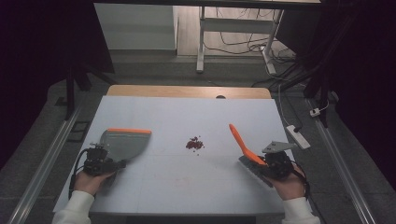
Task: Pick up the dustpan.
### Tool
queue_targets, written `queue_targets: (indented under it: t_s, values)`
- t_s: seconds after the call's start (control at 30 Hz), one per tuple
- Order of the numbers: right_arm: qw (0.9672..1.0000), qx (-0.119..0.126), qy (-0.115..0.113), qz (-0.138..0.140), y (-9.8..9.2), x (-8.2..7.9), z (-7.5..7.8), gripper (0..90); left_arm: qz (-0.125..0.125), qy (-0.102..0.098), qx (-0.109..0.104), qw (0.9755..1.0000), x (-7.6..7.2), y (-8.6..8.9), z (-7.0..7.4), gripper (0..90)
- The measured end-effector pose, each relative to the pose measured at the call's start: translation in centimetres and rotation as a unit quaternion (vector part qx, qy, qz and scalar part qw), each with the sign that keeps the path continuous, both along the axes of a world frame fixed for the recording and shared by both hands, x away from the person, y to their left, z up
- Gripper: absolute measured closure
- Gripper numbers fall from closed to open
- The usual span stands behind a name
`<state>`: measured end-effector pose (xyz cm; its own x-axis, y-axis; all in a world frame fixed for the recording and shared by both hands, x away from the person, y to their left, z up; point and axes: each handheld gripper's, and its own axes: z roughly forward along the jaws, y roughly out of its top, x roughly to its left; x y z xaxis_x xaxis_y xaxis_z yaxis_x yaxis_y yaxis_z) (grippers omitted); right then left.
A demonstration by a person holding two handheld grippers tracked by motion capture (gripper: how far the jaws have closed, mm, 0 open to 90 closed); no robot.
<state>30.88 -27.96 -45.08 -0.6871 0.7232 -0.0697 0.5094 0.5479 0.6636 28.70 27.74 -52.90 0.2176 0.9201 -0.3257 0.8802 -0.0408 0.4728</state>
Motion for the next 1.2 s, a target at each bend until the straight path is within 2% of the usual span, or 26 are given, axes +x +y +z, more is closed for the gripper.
queue_targets:
  t_s: [0.1,0.2,0.4,0.8,1.07,1.2]
  values:
    - [1.0000,0.001,-0.003,0.001,0.0,-0.1,0.1,70.0,0.007,0.001,-0.002,1.0000,0.0,0.1,0.0,57.4]
    - [1.0000,0.001,-0.002,0.002,0.0,0.0,0.1,70.0,0.015,0.003,-0.014,0.9998,0.0,0.4,0.0,58.9]
    - [1.0000,0.000,0.000,0.000,-0.1,0.0,0.1,70.0,0.025,0.002,-0.016,0.9996,0.0,0.6,-0.1,61.2]
    - [1.0000,0.000,0.000,0.001,-0.1,0.0,0.1,70.0,0.027,-0.001,-0.023,0.9994,0.0,0.9,0.0,61.8]
    - [1.0000,0.001,-0.001,0.001,-0.2,-0.1,0.3,70.0,0.033,-0.010,-0.028,0.9990,-0.1,1.3,0.1,61.8]
    - [1.0000,0.001,-0.003,0.001,-0.2,-0.1,0.3,70.0,0.033,-0.021,-0.035,0.9986,-0.2,1.5,0.2,61.8]
